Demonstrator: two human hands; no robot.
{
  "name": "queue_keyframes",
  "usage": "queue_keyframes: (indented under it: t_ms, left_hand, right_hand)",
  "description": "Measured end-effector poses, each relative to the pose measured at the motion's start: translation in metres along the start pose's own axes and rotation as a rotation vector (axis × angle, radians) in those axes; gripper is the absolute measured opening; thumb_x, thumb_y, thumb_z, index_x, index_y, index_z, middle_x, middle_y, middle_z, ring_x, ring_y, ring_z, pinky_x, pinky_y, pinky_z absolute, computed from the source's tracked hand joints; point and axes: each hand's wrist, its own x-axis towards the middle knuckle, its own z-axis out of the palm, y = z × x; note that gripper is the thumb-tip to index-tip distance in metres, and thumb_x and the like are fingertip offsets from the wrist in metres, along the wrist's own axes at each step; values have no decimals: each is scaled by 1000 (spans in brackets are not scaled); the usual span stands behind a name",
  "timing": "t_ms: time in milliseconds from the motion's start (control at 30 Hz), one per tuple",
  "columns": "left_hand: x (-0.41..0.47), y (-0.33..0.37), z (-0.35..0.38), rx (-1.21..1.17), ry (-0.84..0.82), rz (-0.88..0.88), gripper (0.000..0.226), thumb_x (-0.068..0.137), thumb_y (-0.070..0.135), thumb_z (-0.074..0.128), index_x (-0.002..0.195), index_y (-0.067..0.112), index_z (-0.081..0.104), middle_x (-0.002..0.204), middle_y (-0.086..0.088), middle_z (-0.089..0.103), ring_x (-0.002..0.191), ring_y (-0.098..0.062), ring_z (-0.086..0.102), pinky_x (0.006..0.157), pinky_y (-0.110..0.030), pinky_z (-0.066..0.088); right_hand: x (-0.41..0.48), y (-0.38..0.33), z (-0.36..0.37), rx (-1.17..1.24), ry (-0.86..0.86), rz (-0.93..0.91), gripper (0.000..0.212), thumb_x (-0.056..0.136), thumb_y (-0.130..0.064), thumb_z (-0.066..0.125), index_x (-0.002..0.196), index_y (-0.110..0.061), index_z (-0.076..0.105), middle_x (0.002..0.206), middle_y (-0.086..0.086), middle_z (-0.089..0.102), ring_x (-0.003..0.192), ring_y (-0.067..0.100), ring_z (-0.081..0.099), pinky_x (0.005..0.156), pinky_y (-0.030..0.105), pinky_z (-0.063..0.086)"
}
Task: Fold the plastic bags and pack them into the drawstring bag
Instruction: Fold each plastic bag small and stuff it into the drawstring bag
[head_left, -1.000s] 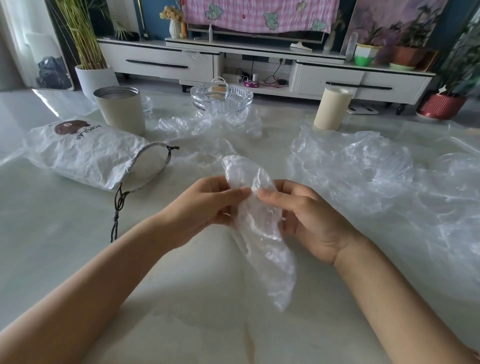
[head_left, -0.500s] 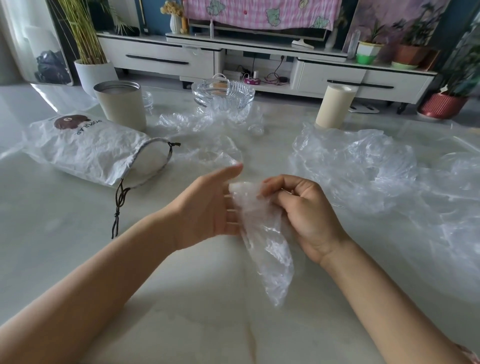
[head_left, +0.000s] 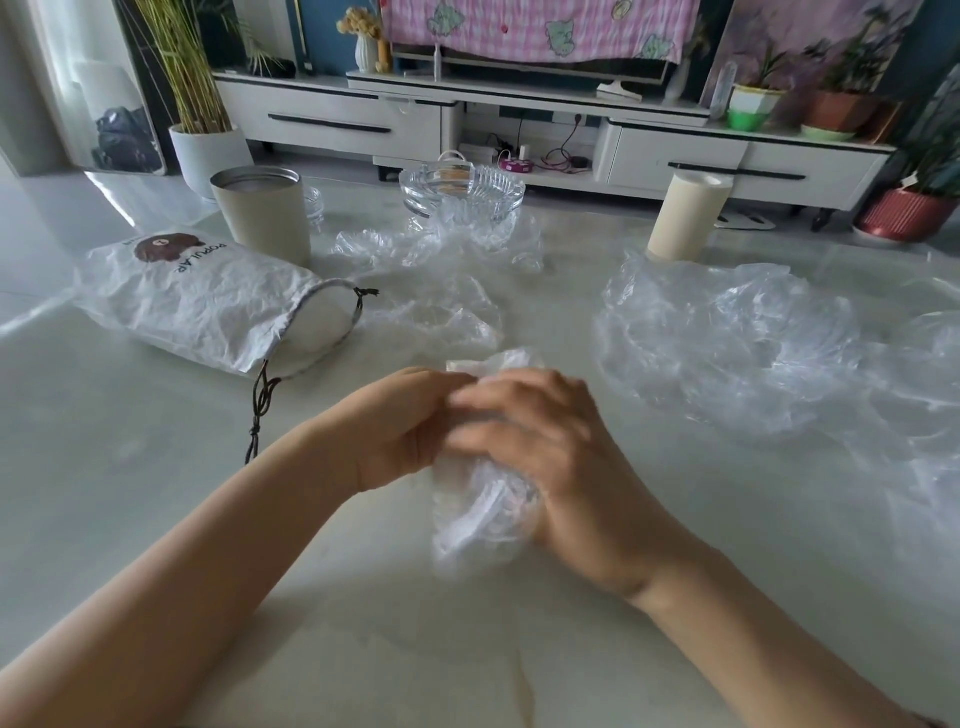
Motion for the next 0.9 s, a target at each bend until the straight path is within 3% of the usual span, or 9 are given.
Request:
queue_keyframes:
  t_ms: [133,234,367,467,534,634,734,834,901]
  left_hand:
    - [6,-6,-3,101,198,165,16,95,12,49,88,2,60,78,-14,49,63,-20,43,58,-28,38]
    - [9,-10,1,239,277,271,17,94,16,53,96,1,60,82,-14,52,68,-22,50,55,-25,46]
    - [5,-9,10,283,170,299,11,86,16,60,91,7,65,84,-14,62,71,-19,59,62,-24,51]
    - [2,-11,15,193,71,267,42,76,29,50,102,-1,63,97,-21,65,84,-25,61,79,-36,48]
    - [2,-19,23,388,167,406,38,87,34,50,100,0,59,93,-13,67,82,-19,61,77,-30,48]
    - [3,-30,30,758,441,621,33,97,36,40,77,10,48,69,3,56,60,-7,47,61,-27,42]
    - [4,-28,28,781,502,737,34,99,27,39,67,14,35,55,7,42,51,-6,37,48,-18,32]
    - [5,-24,22,779,610,783,35,99,24,40,68,8,37,55,3,41,51,-8,33,46,-18,30]
    - [6,-21,18,725,636,749,37,99,27,40,70,3,39,56,0,44,49,-8,33,45,-21,31]
  right_hand:
    - [-1,-1,-4,479,-81,245,9,82,-20,70,88,-13,72,84,-5,69,81,8,62,77,17,44]
    - [-2,4,-9,766,-116,521,4,81,-15,70,83,-18,67,73,-11,66,71,-2,60,70,10,42]
    - [0,11,-8,820,-153,693,17,86,-19,65,85,-2,68,77,5,66,73,8,53,69,27,46]
    - [3,11,-7,766,-134,737,45,80,-31,69,85,13,60,71,4,54,70,10,46,64,30,41]
    - [4,10,-6,758,-90,746,41,82,-31,65,80,10,60,68,4,54,67,9,47,62,29,42]
    - [5,6,-3,832,-40,808,19,93,-8,52,84,4,63,73,5,59,70,7,55,67,20,51]
    - [5,4,-3,779,-45,819,13,88,-7,59,82,5,62,73,4,57,72,9,52,70,25,45]
    - [5,9,-9,636,25,961,11,79,-18,73,73,-14,64,65,-6,62,62,4,55,65,19,45]
    - [5,13,-16,718,77,1041,22,72,-20,78,87,-17,62,78,-7,63,68,1,57,67,15,46]
